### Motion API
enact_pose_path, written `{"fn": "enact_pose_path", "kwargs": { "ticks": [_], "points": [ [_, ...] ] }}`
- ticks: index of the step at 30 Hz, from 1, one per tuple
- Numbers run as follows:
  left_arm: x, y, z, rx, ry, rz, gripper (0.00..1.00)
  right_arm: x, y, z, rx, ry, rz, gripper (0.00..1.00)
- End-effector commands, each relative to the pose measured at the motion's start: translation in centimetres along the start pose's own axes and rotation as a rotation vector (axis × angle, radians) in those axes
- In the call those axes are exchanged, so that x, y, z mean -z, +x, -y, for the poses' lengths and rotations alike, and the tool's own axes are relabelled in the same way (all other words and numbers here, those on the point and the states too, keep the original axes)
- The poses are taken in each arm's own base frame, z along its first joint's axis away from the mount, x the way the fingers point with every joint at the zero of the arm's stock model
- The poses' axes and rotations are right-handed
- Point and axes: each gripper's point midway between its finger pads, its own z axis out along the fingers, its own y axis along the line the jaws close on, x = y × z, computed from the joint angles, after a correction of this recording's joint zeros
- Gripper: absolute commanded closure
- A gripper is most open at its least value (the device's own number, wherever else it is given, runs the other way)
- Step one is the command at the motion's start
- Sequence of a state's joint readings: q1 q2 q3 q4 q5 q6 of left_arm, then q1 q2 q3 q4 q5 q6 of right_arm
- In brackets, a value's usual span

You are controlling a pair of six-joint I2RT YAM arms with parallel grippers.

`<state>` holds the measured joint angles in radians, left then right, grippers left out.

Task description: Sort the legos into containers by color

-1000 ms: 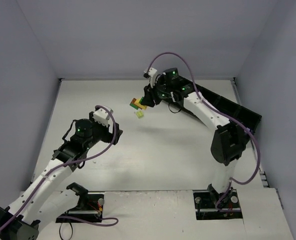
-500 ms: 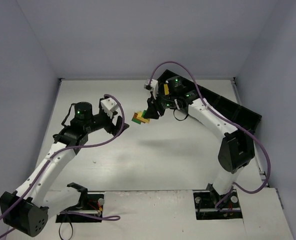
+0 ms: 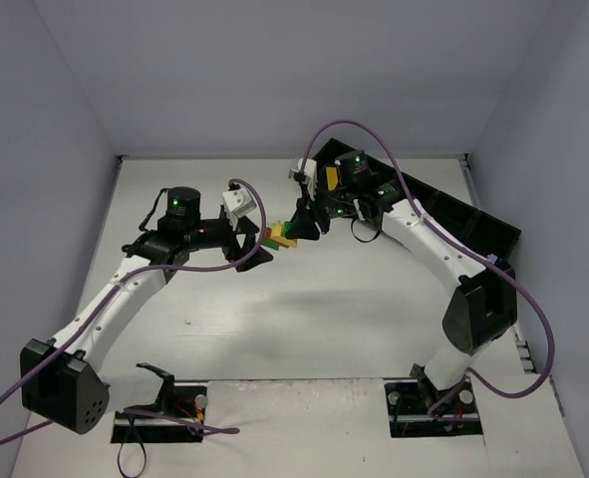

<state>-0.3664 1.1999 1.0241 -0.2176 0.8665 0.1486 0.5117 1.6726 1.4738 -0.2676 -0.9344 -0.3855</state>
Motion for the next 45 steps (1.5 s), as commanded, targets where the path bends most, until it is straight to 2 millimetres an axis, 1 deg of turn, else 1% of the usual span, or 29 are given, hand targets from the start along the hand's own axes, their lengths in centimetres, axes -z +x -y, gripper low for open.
{"fn": "enact_pose_path", "kwargs": {
  "ticks": [1,6,10,18,21,22,26,31,34,36,38,45],
  "points": [
    [-0.1,-3.3,0.8,-0.082,0.080,0.069,0.23,0.9,-2.2,-2.8,0.084,-0.067,0.057,1.00],
    [-0.5,-3.5,1.0,-0.082,0.114,0.070,0.24,0.6,-1.8,-3.9,0.086,-0.097,0.051,1.00],
    [-0.9,-2.8,1.0,-0.082,0.133,0.046,0.24,0.6,-2.0,-4.6,0.092,-0.117,0.058,1.00],
    [-1.7,-1.1,1.7,-0.050,0.212,0.003,0.35,1.0,-2.4,-5.4,0.092,-0.140,0.073,1.00],
    [-2.0,-1.1,1.7,-0.051,0.218,0.001,0.38,1.0,-2.5,-5.7,0.093,-0.146,0.074,1.00],
    [-2.0,-1.1,1.8,-0.049,0.219,0.002,0.41,0.9,-2.3,-5.7,0.088,-0.149,0.072,1.00],
    [-2.1,-1.8,1.7,-0.057,0.219,0.020,0.42,0.8,-2.0,-6.0,0.079,-0.160,0.068,1.00],
    [-2.4,-2.0,2.1,-0.050,0.245,0.033,0.42,0.6,-1.8,-6.2,0.074,-0.170,0.063,1.00],
    [-2.5,-1.8,2.3,-0.041,0.258,0.030,0.46,0.5,-1.8,-6.3,0.076,-0.172,0.064,1.00],
    [-2.7,-1.4,2.4,-0.025,0.267,0.022,0.53,0.6,-2.0,-6.4,0.076,-0.174,0.066,1.00],
    [-2.7,-1.3,2.4,-0.021,0.270,0.019,0.55,0.5,-2.0,-6.4,0.076,-0.177,0.066,1.00],
    [-3.0,-1.7,2.6,-0.024,0.281,0.032,0.65,0.1,-1.7,-6.8,0.066,-0.203,0.061,1.00]
  ]
}}
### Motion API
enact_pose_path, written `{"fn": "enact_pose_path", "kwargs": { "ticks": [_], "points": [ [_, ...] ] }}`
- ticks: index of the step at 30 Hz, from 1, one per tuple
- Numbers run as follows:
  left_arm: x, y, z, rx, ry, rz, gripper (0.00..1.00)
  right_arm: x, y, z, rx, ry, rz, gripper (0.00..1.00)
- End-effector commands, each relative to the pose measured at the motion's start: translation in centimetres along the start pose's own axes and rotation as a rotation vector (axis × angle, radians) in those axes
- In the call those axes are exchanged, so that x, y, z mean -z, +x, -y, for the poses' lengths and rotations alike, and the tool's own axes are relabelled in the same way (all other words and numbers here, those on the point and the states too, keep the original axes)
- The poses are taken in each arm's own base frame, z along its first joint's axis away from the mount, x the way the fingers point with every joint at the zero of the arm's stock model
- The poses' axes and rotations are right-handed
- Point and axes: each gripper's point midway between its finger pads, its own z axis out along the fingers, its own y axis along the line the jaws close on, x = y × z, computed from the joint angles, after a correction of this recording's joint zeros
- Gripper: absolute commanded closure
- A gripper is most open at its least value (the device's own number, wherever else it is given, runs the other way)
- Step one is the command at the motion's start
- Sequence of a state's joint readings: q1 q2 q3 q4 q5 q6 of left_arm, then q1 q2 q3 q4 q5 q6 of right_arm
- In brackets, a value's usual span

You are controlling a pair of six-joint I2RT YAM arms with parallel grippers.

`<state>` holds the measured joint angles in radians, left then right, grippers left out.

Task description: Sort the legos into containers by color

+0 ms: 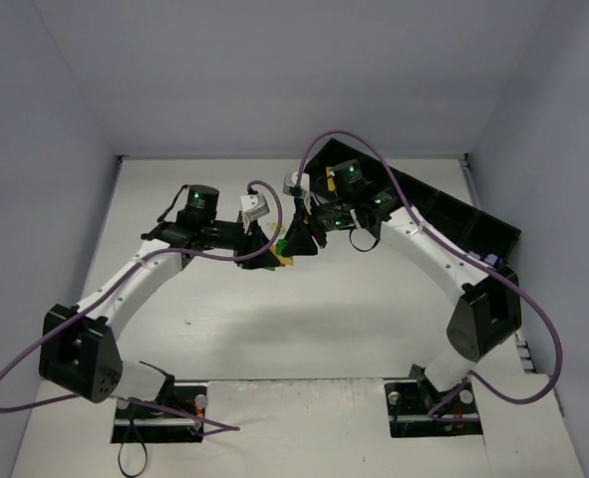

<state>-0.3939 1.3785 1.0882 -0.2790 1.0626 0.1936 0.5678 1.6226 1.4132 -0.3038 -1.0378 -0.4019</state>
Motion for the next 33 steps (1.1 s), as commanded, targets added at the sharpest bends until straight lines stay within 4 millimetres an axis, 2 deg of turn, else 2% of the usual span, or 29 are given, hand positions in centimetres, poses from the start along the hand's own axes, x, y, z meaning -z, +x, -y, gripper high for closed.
{"fn": "enact_pose_path", "kwargs": {
  "ticks": [1,6,7,8,11,15,21,28,31,33],
  "points": [
    [-0.1,-3.8,1.0,-0.114,0.050,0.085,0.68,0.3,-2.3,-1.8,0.065,-0.047,0.056,1.00],
    [-0.4,-3.9,1.2,-0.090,0.085,0.086,0.78,0.1,-2.1,-1.6,0.059,-0.047,0.053,1.00],
    [-0.5,-3.9,1.2,-0.089,0.089,0.085,0.82,0.1,-2.0,-1.6,0.055,-0.049,0.050,1.00],
    [-0.6,-3.9,1.3,-0.088,0.097,0.085,0.92,0.0,-2.0,-1.6,0.055,-0.051,0.050,1.00],
    [-0.7,-3.4,1.4,-0.078,0.107,0.076,1.00,0.1,-1.9,-1.3,0.053,-0.041,0.047,1.00],
    [-0.7,-2.3,1.6,-0.076,0.114,0.054,1.00,0.7,-1.9,-0.1,0.036,-0.004,0.050,1.00],
    [-0.7,-0.6,1.9,-0.052,0.113,0.034,1.00,3.3,-2.6,2.1,0.014,0.063,0.086,1.00],
    [-0.6,-0.1,2.0,-0.054,0.108,0.032,1.00,5.6,-2.8,4.1,-0.013,0.143,0.104,1.00],
    [-0.6,0.0,1.9,-0.051,0.103,0.029,1.00,6.8,-2.3,5.6,-0.037,0.227,0.095,1.00],
    [-0.7,0.1,1.7,-0.045,0.094,0.026,1.00,8.3,-1.1,8.9,-0.095,0.426,0.044,1.00]
  ]
}}
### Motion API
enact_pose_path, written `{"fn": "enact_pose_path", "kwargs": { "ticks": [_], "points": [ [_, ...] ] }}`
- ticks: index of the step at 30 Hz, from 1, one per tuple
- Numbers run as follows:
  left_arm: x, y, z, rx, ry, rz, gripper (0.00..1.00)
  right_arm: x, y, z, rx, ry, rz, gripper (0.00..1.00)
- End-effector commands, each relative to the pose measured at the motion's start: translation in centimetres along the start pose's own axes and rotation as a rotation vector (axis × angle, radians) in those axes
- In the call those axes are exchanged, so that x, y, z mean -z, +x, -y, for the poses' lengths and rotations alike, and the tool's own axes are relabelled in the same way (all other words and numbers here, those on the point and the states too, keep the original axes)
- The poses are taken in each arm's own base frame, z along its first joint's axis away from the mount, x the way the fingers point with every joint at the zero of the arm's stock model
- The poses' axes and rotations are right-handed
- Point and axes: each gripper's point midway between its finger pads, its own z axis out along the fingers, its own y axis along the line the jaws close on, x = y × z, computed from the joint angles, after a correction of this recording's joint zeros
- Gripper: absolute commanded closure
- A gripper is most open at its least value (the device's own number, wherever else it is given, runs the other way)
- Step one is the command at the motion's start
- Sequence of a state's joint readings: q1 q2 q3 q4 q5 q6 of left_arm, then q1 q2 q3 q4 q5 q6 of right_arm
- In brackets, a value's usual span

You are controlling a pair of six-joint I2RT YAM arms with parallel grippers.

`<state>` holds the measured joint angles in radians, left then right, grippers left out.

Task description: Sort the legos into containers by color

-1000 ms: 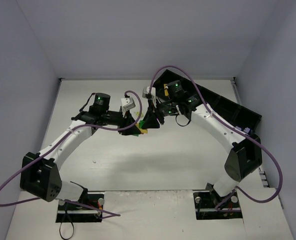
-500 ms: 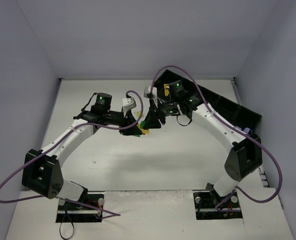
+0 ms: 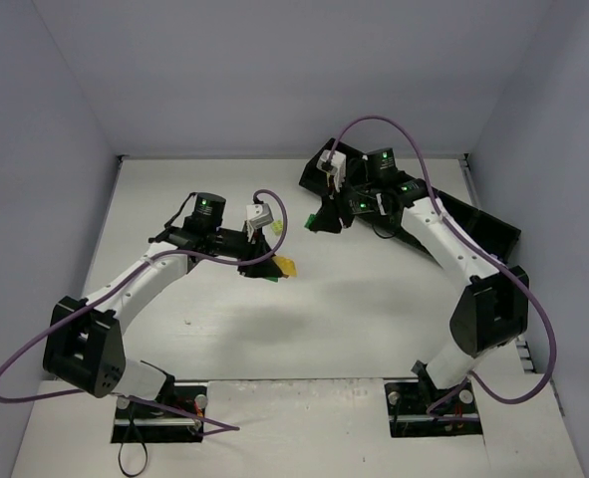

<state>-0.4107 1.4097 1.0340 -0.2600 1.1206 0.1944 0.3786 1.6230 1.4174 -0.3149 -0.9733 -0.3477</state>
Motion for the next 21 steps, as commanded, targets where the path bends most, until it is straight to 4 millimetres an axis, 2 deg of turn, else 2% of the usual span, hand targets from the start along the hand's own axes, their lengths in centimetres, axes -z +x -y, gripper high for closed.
{"fn": "enact_pose_path", "kwargs": {
  "ticks": [1,2,3,4,7,11,15,21],
  "points": [
    [0.5,-2.2,0.9,-0.101,0.007,0.048,1.00,2.4,-2.4,4.5,0.017,0.297,0.023,1.00],
    [0.6,-2.3,0.7,-0.102,-0.004,0.049,1.00,3.0,-1.9,6.4,-0.015,0.406,0.007,1.00],
    [0.6,-2.3,0.7,-0.094,-0.008,0.049,1.00,4.9,-1.2,9.8,-0.081,0.626,-0.008,1.00],
    [0.7,-2.4,0.7,-0.100,-0.019,0.054,1.00,6.3,-0.3,11.9,-0.131,0.738,-0.017,1.00],
    [1.0,-2.9,0.6,-0.116,-0.053,0.071,1.00,10.6,1.6,16.6,-0.281,1.046,0.004,1.00],
    [1.3,-3.0,0.4,-0.115,-0.094,0.083,1.00,13.9,4.3,20.3,-0.433,1.243,0.027,1.00],
    [1.5,-2.8,0.6,-0.114,-0.110,0.087,1.00,14.2,7.3,23.4,-0.510,1.298,-0.013,0.99],
    [2.0,-2.5,1.1,-0.117,-0.127,0.095,1.00,15.2,9.6,26.5,-0.566,1.358,-0.036,0.87]
  ]
}}
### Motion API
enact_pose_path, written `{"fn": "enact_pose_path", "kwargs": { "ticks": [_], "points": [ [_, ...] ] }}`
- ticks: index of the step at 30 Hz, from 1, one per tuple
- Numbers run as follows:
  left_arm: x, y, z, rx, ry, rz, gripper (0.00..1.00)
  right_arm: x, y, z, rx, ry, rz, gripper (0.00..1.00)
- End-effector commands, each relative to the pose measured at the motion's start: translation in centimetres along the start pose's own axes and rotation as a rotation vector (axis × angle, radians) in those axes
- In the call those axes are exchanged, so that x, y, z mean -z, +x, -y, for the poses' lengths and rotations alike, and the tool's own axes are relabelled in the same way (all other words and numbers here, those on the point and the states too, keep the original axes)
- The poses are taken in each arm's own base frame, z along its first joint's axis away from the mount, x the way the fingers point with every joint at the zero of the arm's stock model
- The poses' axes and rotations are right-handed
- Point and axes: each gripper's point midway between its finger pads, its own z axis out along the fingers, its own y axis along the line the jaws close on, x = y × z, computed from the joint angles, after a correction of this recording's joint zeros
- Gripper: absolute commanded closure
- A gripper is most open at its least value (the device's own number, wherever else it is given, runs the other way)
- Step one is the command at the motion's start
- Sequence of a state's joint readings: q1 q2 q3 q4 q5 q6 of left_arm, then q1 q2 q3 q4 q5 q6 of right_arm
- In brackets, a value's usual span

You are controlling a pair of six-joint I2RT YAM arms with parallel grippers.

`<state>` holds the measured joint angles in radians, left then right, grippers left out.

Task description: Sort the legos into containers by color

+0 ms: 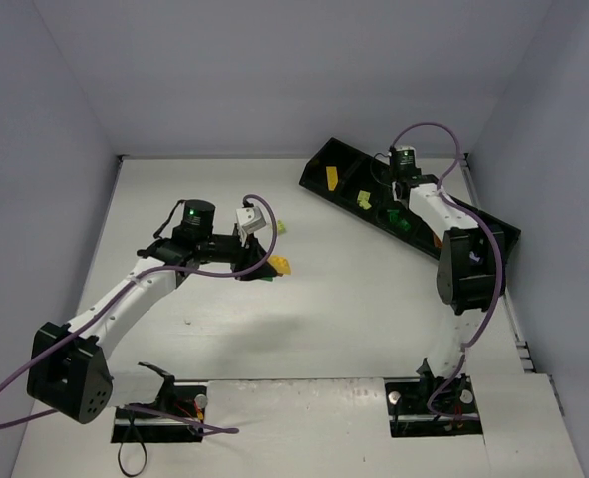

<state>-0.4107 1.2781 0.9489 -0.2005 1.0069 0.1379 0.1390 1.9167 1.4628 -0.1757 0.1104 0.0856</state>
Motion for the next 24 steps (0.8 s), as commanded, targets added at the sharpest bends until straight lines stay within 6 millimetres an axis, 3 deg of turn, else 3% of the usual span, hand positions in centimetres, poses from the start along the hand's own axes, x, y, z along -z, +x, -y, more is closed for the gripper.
{"fn": "enact_pose_path", "kwargs": {
  "ticks": [1,3,4,6,11,13,14,16,17,20,24],
  "points": [
    [0.6,-2.4,0.7,-0.081,-0.004,0.070,1.00,0.7,-4.9,1.7,-0.082,0.064,0.132,0.82],
    [0.8,-2.4,0.9,-0.083,-0.007,0.072,1.00,0.2,-4.9,1.9,-0.082,0.063,0.126,0.71],
    [0.8,-2.3,0.9,-0.081,-0.009,0.072,1.00,0.3,-5.0,2.0,-0.080,0.062,0.130,0.58],
    [0.9,-2.4,1.0,-0.083,-0.011,0.074,1.00,0.9,-5.5,1.6,-0.062,0.028,0.143,0.43],
    [0.9,-2.6,1.2,-0.104,-0.002,0.081,1.00,4.4,-7.1,-1.1,0.025,-0.119,0.211,0.30],
    [0.9,-2.9,1.2,-0.115,0.007,0.091,1.00,6.1,-6.8,-4.1,0.125,-0.269,0.226,0.31],
    [0.9,-3.1,1.5,-0.125,0.020,0.094,1.00,8.4,-7.5,-5.2,0.156,-0.333,0.274,0.32],
    [1.0,-3.5,1.5,-0.139,0.022,0.097,1.00,11.5,-6.5,-9.2,0.260,-0.564,0.309,0.35],
    [1.1,-3.6,1.5,-0.151,0.023,0.098,1.00,14.6,-6.6,-11.3,0.315,-0.658,0.362,0.35],
    [1.2,-4.1,1.5,-0.173,0.029,0.095,1.00,21.2,-4.2,-16.7,0.500,-0.944,0.439,0.37],
    [1.4,-4.6,1.7,-0.185,0.040,0.084,1.00,26.2,-1.1,-19.6,0.594,-1.195,0.447,0.39]
  ]
}}
